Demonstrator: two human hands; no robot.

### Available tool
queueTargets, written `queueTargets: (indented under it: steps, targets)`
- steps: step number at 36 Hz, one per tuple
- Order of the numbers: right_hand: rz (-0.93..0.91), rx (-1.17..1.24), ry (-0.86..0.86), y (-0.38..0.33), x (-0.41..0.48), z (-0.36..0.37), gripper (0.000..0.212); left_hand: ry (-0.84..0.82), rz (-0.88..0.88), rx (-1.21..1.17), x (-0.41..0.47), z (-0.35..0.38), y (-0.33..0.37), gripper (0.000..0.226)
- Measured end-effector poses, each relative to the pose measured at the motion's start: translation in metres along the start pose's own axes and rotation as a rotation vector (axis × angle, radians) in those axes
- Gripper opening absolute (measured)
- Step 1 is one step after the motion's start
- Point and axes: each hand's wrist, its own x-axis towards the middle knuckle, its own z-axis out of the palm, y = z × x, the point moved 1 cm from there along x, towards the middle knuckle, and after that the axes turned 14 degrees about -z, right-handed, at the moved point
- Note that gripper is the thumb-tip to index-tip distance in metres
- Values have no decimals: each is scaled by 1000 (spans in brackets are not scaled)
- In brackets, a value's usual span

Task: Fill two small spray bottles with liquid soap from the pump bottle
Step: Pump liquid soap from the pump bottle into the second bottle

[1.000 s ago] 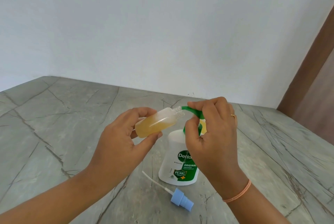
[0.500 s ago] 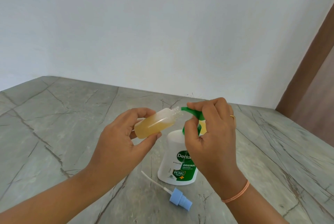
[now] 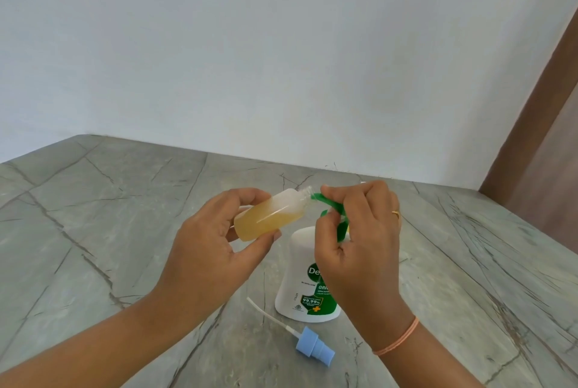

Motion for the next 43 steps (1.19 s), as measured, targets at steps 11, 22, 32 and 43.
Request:
queueTargets:
  steps: [11,22,32,43]
  targets:
    - [-13,-17,-37,2,8,-8,24,-8,3,-10,0,1,1,36]
    - [5,-17,-6,0,-1,0,25,10,11,23,0,0,0,39]
    - [-8,-17,-33,1,8,-8,24,6,13,2,0,0,-2,37]
    - [6,-4,11,-3,-2,1,24,6,22,11,0,-1,-3,36]
